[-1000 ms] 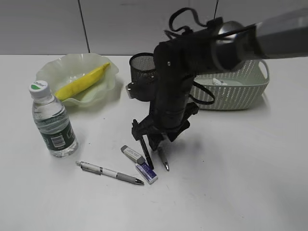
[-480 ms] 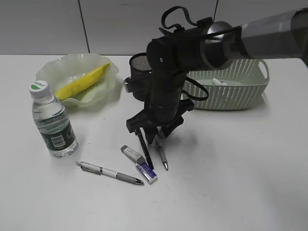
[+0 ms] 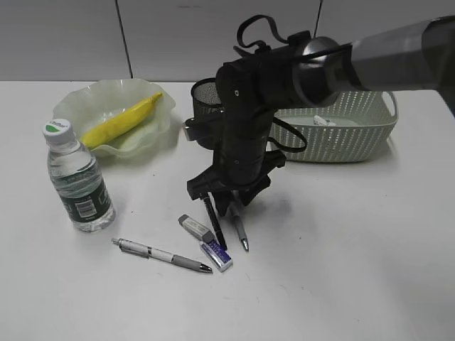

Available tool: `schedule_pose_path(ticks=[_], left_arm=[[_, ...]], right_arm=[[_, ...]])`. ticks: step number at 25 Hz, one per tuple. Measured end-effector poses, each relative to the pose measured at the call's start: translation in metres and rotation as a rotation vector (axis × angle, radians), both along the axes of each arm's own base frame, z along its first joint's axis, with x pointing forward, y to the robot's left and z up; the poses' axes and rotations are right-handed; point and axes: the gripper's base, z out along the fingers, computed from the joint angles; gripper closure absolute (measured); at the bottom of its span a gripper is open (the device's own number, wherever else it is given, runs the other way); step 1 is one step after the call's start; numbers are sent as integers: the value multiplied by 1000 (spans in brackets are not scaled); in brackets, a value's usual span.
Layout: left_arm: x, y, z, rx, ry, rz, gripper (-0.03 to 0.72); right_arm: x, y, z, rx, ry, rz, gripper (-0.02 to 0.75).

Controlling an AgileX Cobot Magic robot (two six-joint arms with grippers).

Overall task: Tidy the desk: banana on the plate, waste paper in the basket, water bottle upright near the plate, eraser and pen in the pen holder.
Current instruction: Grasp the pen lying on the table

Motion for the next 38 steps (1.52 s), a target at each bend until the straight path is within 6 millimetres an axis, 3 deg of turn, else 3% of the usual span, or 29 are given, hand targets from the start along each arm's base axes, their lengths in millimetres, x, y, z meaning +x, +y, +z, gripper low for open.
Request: schedule_pose_path(ticks=[4, 9, 11, 16, 21, 24, 26, 29, 34, 38], left_arm=[[0, 0, 0, 0, 0, 0, 360], [0, 0, 0, 0, 0, 0, 365], [0, 0, 0, 0, 0, 0, 364], [0, 0, 0, 0, 0, 0, 371], [0, 0, 0, 0, 0, 0, 375], [0, 0, 0, 0, 0, 0, 378], [0, 0, 0, 0, 0, 0, 378], [0, 0, 0, 0, 0, 0, 378], [0, 0, 0, 0, 0, 0, 378], [0, 0, 0, 0, 0, 0, 379]], right_arm=[[1, 0, -4, -10, 7, 1, 400], [0, 0, -5, -16, 17, 4, 612], [0, 0, -6, -12, 20, 2, 645], [-1, 1, -6, -1, 33, -8, 630], [-4, 1, -10, -13, 64, -12, 483], [-3, 1, -11, -8, 62, -14, 449], [-3, 1, -11, -9, 60, -12, 482], [-3, -1, -11, -27, 51, 12, 620], [-2, -2, -5, -31, 29, 37, 627], [1, 0, 38, 56, -91, 40, 627]])
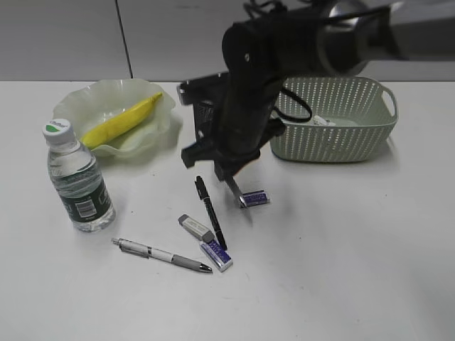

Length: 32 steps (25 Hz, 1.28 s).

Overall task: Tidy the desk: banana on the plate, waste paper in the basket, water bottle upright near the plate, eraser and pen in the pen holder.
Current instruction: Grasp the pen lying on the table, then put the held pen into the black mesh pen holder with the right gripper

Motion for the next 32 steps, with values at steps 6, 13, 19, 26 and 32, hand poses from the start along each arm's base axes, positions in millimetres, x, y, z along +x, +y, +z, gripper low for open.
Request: schedule_pose_path(ticks=[6, 13, 19, 26, 32], left_arm=[[0, 0, 0, 0, 0, 0, 379], [0, 0, 0, 0, 0, 0, 379], [0, 0, 0, 0, 0, 0, 379], [0, 0, 0, 0, 0, 0, 379], [0, 0, 0, 0, 0, 0, 379]], right_arm=[[8, 5, 83, 244, -326, 4, 627], [46, 7, 95, 430, -699, 33, 627], [81, -11, 65, 485, -794, -10, 627], [100, -23, 29, 491, -806, -41, 621], [101, -23, 14, 482, -787, -44, 414]])
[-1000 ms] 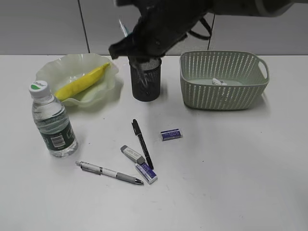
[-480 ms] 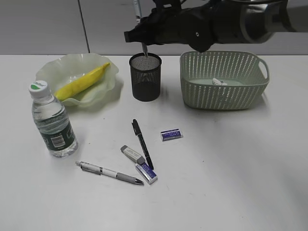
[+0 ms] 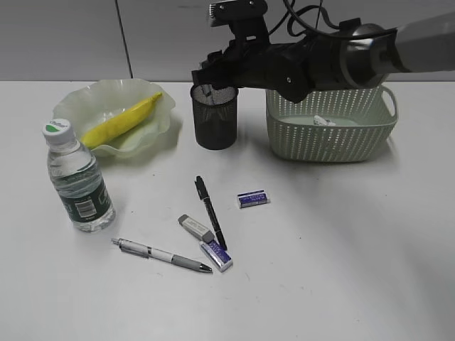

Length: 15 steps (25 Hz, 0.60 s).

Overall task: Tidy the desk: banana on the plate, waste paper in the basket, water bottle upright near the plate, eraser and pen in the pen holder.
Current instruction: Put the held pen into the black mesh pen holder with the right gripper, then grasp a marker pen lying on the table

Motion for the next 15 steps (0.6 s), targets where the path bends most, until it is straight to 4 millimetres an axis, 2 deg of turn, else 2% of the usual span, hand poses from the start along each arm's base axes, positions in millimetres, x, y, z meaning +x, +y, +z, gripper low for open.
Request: schedule_pose_path(ticks=[3, 5, 9, 12, 15], left_arm=[[0, 0, 0, 0, 0, 0, 379], [0, 0, 0, 0, 0, 0, 379], [0, 0, 0, 0, 0, 0, 379], [0, 0, 0, 0, 0, 0, 379], [0, 0, 0, 0, 0, 0, 379]], right_arm=[[-1, -1, 6, -2, 0, -3, 285], [-4, -4, 22, -18, 16, -13, 257], [-21, -20, 70, -98, 112, -58, 240], [-47, -41, 109, -209, 252, -111, 239], [-78, -65, 135, -343, 396, -141, 257]])
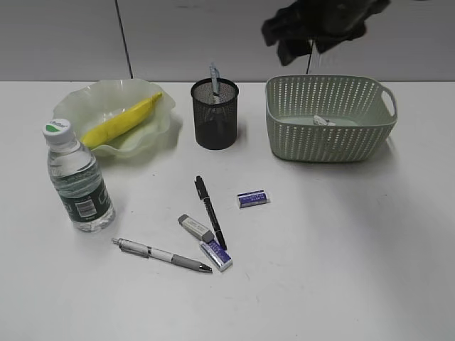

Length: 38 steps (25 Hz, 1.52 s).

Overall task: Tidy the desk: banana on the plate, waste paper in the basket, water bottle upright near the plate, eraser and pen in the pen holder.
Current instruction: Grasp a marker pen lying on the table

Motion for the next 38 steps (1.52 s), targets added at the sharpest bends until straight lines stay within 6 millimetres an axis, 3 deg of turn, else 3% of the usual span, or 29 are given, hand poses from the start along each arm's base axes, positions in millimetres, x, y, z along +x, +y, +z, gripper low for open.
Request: schedule_pose_path(ticks=[4, 11, 16, 21, 26, 30, 33, 38], left_arm=[[0, 0, 0, 0, 0, 0, 379], [0, 0, 0, 0, 0, 0, 379], [0, 0, 0, 0, 1, 0, 379], [0, 0, 0, 0, 1, 0, 383], [1, -2, 3, -18, -5, -10, 383], [12, -15, 24, -170, -49, -80, 383], [38, -30, 37, -302, 43, -133, 383], [112, -58, 40, -417, 314, -187, 383]], right_arm=[[-53, -33, 18, -87, 85, 14, 302], [-171, -101, 16, -89, 169, 15, 366], [-252, -144, 12, -9, 85, 74, 414], [-309, -176, 2, 101, -85, 93, 448], [-349, -201, -10, 199, -284, 97, 451], [-365, -213, -15, 236, -398, 91, 451], [-365, -213, -15, 231, -406, 88, 451], [-365, -214, -15, 227, -407, 87, 451]])
